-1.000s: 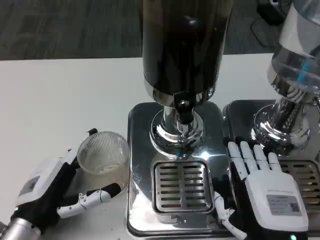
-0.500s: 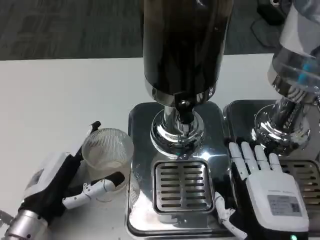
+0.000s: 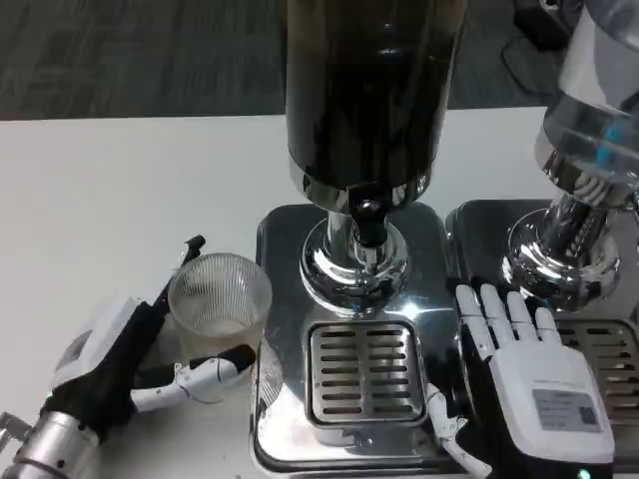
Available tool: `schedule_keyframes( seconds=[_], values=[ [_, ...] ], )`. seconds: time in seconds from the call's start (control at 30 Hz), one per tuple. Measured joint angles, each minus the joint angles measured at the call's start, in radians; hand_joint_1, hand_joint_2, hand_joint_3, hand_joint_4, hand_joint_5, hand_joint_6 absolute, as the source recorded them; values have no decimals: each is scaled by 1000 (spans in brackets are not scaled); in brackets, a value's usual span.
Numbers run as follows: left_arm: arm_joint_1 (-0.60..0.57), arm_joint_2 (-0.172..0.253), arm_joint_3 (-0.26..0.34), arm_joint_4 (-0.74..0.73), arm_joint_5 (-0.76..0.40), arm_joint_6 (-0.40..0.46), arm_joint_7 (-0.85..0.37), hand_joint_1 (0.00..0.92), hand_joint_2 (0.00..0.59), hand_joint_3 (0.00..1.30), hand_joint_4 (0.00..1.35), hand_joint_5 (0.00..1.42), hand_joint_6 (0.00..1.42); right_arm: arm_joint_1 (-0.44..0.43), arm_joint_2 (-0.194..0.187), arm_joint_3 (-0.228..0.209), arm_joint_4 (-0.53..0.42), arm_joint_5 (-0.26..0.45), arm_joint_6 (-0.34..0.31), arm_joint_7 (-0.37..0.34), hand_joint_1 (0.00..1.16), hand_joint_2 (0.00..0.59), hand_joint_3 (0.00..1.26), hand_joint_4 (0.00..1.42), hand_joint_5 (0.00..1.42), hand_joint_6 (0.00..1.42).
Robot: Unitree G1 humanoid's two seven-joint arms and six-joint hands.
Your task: Grasp the cup under the faucet to collect the drink, then remove the cup.
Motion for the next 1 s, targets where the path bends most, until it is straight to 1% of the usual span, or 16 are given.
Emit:
schedule_keyframes(
  seconds=[0.23, 0.27, 0.33, 0.43, 0.53, 0.67, 0.9, 1.0],
  values=[
    [0, 0, 0, -1, 0, 0, 3, 471, 106, 1, 0, 286, 207, -1, 0, 0, 0, 3, 0, 0, 325, 534, 35, 0, 0, 0],
    [0, 0, 0, -1, 1, 0, 4, 471, 106, 7, 31, 294, 216, -1, 0, 0, 0, 4, 0, 0, 325, 534, 35, 0, 0, 0],
    [-1, -1, 0, -1, 2, -3, 16, 471, 106, 85, 120, 382, 295, -1, 1, 0, 0, 5, 0, 0, 325, 534, 35, 0, 0, 0],
    [0, -2, 1, -2, 7, -6, 49, 479, 117, 179, 225, 468, 388, -1, 1, 0, 0, 5, 0, 0, 326, 534, 35, 0, 0, 0],
    [3, -4, 2, -2, 8, -11, 68, 494, 126, 252, 305, 541, 449, -2, 1, 0, 0, 6, 0, 0, 326, 534, 35, 0, 0, 0],
    [5, -6, 1, -2, 28, -28, 101, 495, 132, 273, 340, 564, 464, -7, 1, 1, 3, 6, 0, 0, 326, 534, 35, 0, 0, 0],
    [12, -7, 1, -3, 50, -35, 142, 485, 138, 291, 344, 564, 455, -21, 1, 1, 21, 16, -4, 0, 326, 534, 35, 0, 0, 0],
    [14, -7, 1, -5, 81, -36, 176, 484, 138, 294, 345, 564, 447, -23, 0, 0, 21, 17, -5, 0, 326, 534, 35, 0, 0, 0]
  ],
)
